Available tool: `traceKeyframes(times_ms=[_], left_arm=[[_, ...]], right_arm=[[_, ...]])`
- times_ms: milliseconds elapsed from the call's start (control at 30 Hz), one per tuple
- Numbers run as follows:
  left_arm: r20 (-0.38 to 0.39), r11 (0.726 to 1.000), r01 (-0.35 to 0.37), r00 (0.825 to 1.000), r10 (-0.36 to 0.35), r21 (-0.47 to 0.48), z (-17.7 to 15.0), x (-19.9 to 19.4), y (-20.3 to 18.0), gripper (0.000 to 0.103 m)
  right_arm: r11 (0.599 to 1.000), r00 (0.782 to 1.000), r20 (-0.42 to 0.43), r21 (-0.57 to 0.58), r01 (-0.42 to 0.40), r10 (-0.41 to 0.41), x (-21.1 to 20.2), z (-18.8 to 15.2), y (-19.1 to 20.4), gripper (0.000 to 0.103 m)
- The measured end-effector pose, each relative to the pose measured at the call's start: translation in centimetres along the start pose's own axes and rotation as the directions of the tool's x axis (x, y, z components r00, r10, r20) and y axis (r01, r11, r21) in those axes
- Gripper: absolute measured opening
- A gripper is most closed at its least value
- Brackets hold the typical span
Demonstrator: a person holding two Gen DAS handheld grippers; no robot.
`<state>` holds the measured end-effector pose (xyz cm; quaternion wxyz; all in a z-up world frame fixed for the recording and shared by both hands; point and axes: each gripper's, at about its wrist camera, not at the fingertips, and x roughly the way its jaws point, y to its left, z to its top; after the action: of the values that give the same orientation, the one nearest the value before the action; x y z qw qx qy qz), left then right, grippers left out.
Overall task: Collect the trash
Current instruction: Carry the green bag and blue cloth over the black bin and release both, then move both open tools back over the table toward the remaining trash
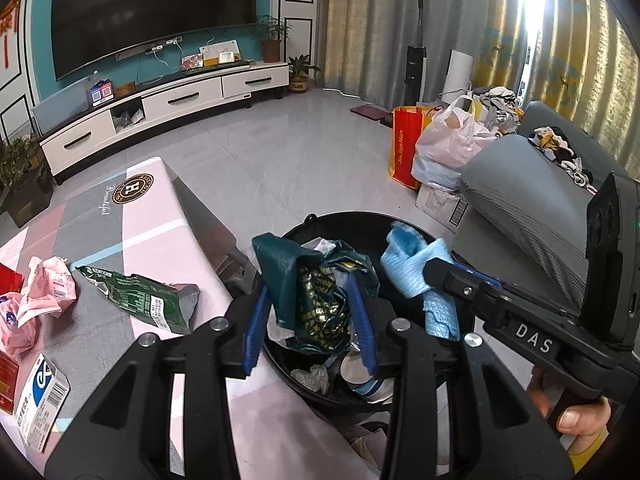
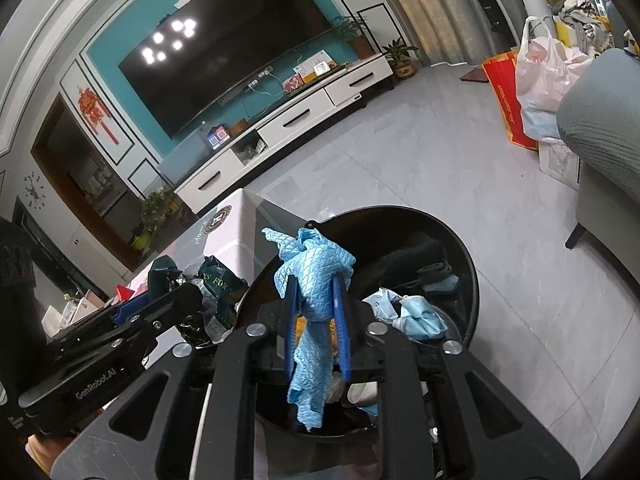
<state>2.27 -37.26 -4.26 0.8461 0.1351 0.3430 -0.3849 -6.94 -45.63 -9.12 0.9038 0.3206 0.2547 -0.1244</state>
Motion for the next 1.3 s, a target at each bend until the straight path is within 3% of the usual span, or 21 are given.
traceKeyframes(times_ms=[100,233,500,600,800,1067,1300], left_arm=[[0.0,1.0,-0.004,1.0,0.004,-0.005,0.0,0.0,0.2,0.052],[0.011,1.0,-0.009,1.0,0.009,-0.016,0.1,-0.5,0.4,0.056],[0.046,0.998,-0.042,0.998,0.044,-0.04,-0.2,-2.9,1.8,0.073],[0.058,0.997,-0.061,0.996,0.064,-0.053,-0.5,-4.2,2.5,0.082],[0.066,0.991,-0.087,0.993,0.094,-0.098,-1.9,-6.7,4.4,0.093],[0.053,0.978,-0.136,0.988,0.146,-0.158,-4.7,-10.7,7.3,0.1],[0.003,0.951,-0.192,0.98,0.199,-0.242,-9.1,-14.0,11.6,0.1]], right_arm=[[1.0,1.0,-0.004,-0.001,-0.002,0.002,0.1,0.0,-0.1,0.022],[1.0,1.0,-0.001,0.007,-0.006,0.006,-0.2,0.0,-0.1,0.029],[1.0,1.0,0.001,-0.007,0.0,0.0,-1.2,-0.1,0.5,0.035],[1.0,1.0,-0.002,-0.011,-0.002,0.002,-1.6,-0.3,0.9,0.042],[1.0,1.0,-0.008,-0.01,-0.025,0.025,-2.9,-0.9,2.1,0.066],[0.997,0.999,-0.028,-0.064,-0.046,0.044,-4.5,-2.1,5.3,0.088],[0.985,0.994,-0.09,-0.153,-0.076,0.062,-4.4,-3.8,8.3,0.09]])
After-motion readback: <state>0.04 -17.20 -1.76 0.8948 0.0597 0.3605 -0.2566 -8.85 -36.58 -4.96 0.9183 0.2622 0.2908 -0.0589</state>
